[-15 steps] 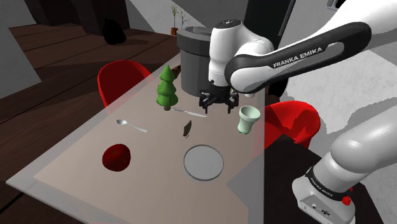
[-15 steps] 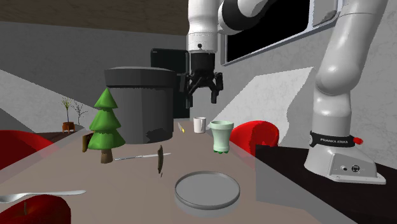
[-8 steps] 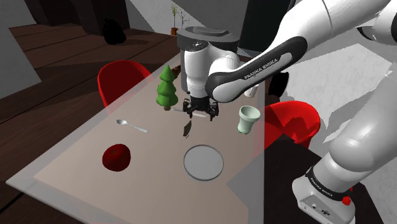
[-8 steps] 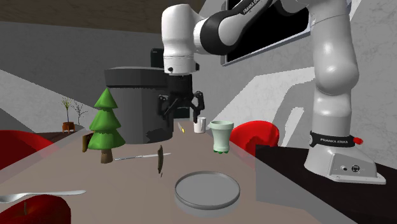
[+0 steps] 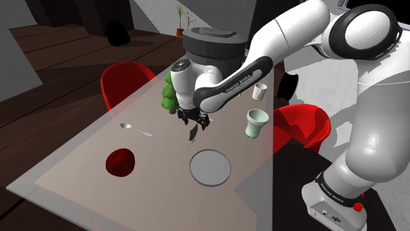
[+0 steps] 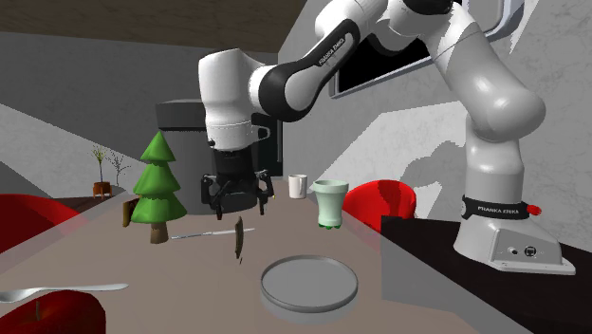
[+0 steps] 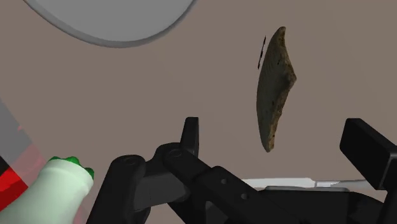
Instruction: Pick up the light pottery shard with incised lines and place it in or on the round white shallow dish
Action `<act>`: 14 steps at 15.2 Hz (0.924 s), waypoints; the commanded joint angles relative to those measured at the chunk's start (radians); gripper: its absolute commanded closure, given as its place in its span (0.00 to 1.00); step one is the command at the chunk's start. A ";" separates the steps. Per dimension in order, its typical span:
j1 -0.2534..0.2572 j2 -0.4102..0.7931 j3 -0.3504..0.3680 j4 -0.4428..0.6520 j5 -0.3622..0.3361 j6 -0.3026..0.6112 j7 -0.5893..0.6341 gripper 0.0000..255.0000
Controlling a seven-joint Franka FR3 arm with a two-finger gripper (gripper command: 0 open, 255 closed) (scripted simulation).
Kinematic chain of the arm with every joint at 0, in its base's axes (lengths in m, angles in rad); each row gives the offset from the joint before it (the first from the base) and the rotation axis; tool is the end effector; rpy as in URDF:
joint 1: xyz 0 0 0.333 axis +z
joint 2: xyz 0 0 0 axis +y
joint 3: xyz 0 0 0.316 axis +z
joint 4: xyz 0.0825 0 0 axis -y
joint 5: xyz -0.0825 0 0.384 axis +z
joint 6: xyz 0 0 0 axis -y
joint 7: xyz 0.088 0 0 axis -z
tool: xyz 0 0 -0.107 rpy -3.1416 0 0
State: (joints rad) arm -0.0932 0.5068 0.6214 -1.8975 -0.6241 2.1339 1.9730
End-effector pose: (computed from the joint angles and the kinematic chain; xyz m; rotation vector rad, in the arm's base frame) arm 0.5518 0.2703 0.2653 2.5066 -1.5447 0.2308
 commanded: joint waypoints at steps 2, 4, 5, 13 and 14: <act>0.011 0.034 -0.022 0.010 -0.026 0.017 0.025 0.00; 0.013 0.049 -0.031 0.006 -0.040 0.034 0.033 0.00; 0.014 0.057 -0.037 0.004 -0.047 0.043 0.037 0.00; 0.016 0.070 -0.045 0.002 -0.059 0.056 0.043 0.00; 0.016 0.070 -0.045 0.002 -0.059 0.056 0.043 0.00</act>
State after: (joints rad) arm -0.0769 0.5768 0.5768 -1.8956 -0.6827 2.1895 2.0160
